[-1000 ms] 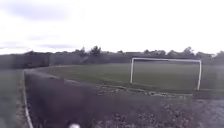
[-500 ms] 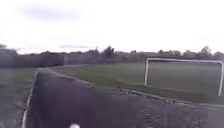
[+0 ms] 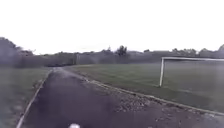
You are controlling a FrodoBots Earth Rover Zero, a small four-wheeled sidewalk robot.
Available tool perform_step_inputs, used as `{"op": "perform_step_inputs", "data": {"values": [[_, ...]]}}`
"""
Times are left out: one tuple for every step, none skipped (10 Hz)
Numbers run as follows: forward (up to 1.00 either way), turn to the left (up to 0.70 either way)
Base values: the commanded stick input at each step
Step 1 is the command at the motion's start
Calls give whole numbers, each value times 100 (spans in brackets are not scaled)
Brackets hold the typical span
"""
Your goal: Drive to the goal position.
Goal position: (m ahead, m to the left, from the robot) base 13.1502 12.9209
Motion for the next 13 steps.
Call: {"op": "perform_step_inputs", "data": {"values": [[70, 35], [70, 35], [70, 35], [70, 35], [70, 35], [70, 35], [70, 35], [70, 35], [70, 35], [70, 35], [70, 35], [70, 35], [70, 35]]}}
